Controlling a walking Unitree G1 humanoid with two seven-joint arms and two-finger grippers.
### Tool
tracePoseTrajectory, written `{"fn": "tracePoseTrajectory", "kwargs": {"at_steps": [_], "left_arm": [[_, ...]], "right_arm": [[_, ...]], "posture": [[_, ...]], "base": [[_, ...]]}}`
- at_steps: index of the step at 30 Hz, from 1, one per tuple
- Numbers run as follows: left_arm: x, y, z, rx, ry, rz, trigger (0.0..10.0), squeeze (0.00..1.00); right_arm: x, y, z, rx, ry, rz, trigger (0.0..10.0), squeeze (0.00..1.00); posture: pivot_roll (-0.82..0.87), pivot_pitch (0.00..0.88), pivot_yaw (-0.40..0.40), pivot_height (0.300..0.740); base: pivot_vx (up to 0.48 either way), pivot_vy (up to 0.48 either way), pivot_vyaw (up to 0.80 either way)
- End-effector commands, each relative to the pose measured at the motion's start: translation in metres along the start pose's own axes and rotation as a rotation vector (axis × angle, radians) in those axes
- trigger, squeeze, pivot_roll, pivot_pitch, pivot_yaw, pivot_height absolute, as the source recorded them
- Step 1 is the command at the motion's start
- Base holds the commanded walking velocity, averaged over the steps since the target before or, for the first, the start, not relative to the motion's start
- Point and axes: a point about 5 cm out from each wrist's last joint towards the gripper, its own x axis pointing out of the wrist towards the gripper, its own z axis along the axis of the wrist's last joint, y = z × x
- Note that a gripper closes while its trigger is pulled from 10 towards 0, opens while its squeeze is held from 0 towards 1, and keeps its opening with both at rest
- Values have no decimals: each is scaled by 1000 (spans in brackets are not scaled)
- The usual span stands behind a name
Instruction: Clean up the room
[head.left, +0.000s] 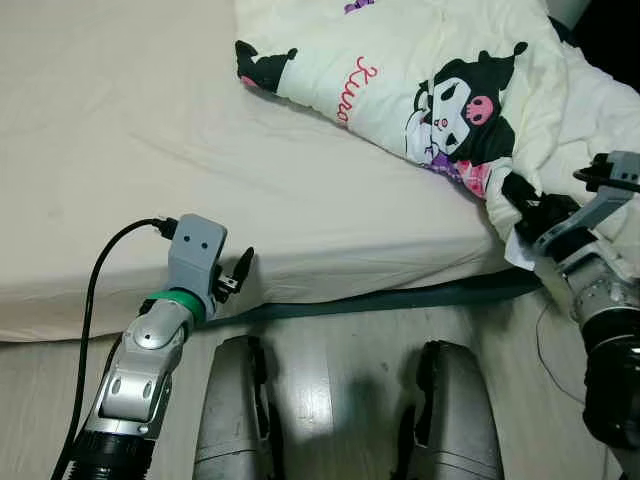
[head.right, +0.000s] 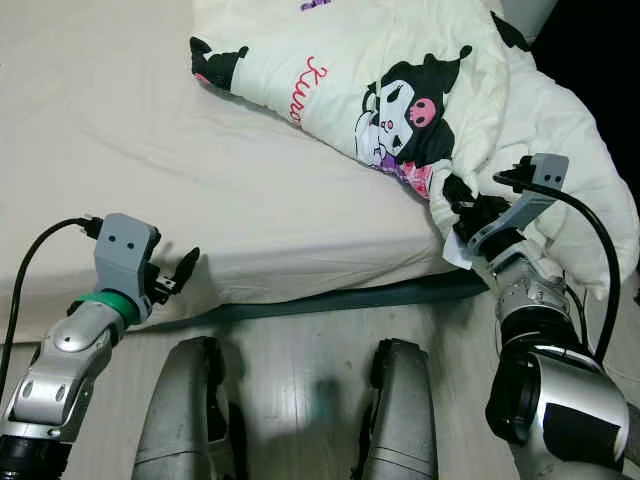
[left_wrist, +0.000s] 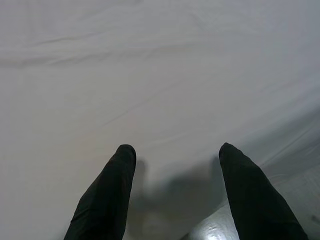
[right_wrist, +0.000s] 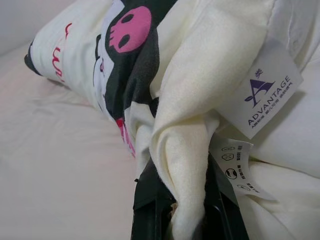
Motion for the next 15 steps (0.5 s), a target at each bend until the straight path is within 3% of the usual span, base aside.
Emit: {"fn": "tracePoseTrajectory", "kwargs": {"at_steps": [1,3,5,7,11,13,15], "left_arm": [[-4,0,-13,-1,46,7,10000,0],[-4,0,-13,-2,46,8,10000,0],[-4,0,-13,-3,47,10,10000,0],[-4,0,-13,-3,47,10,10000,0],[-3,-3,-16,-8,51,6,10000,0],[-3,-4,-16,-8,51,5,10000,0],[-2,-6,-15,-12,48,4,10000,0]], "right_arm": [[3,11,-13,0,59,88,0,0],[6,17,-16,-3,71,137,0,0],[13,36,-25,-9,108,271,0,0],[13,36,-25,-9,108,271,0,0],[18,96,-64,19,229,638,0,0],[16,103,-69,25,247,684,0,0],[4,123,-89,47,320,805,0,0]], "posture": [[182,275,105,546],[181,278,105,546],[181,281,105,546],[181,281,105,546],[166,281,97,546],[165,281,96,546],[160,277,90,546]], "base": [[0,0,0],[0,0,0],[0,0,0],[0,0,0],[0,0,0],[0,0,0],[0,0,0]]}}
